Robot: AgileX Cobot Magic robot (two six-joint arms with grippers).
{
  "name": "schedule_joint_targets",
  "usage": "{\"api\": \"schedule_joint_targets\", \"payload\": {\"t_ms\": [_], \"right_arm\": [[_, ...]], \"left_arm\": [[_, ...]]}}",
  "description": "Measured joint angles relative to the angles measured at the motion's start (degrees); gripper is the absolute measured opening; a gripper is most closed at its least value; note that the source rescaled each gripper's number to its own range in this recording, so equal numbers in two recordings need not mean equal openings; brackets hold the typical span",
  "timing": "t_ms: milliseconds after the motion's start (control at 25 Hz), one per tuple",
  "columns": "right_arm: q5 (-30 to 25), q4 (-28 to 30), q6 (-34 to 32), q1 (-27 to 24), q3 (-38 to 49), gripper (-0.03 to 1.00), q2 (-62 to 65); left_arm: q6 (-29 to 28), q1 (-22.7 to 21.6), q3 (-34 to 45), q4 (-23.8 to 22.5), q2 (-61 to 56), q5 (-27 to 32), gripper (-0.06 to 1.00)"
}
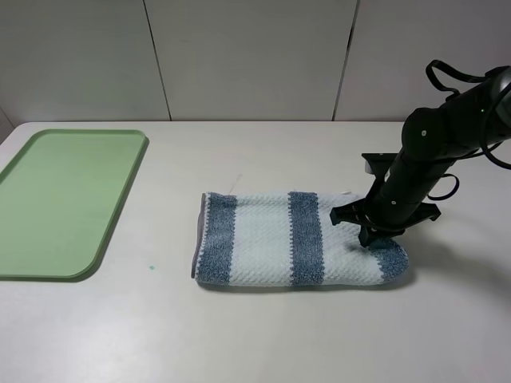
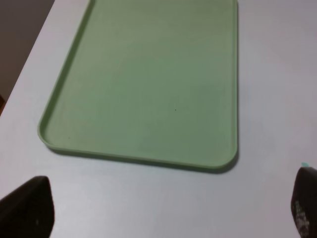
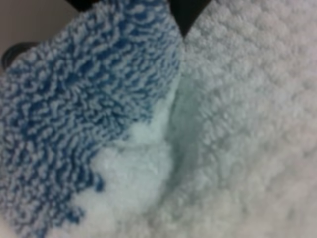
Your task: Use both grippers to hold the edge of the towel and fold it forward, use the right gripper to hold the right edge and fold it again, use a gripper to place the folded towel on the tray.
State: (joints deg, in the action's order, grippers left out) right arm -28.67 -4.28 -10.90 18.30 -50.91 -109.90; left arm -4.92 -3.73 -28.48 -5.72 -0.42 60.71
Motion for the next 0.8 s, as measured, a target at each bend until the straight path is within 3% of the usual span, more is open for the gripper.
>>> {"api": "schedule_joint_targets", "payload": {"t_ms": [400,800], "right_arm": [[-6.4,4.3,-0.1,-0.4,0.6,0.07,9.8],[-13.5,12.7,-6.1,-0.4,0.7,0.07,18.4]], "left_arm": [[0.0,0.0,0.0,0.0,0.0,0.0,0.95],[0.0,0.0,0.0,0.0,0.0,0.0,0.95]]}}
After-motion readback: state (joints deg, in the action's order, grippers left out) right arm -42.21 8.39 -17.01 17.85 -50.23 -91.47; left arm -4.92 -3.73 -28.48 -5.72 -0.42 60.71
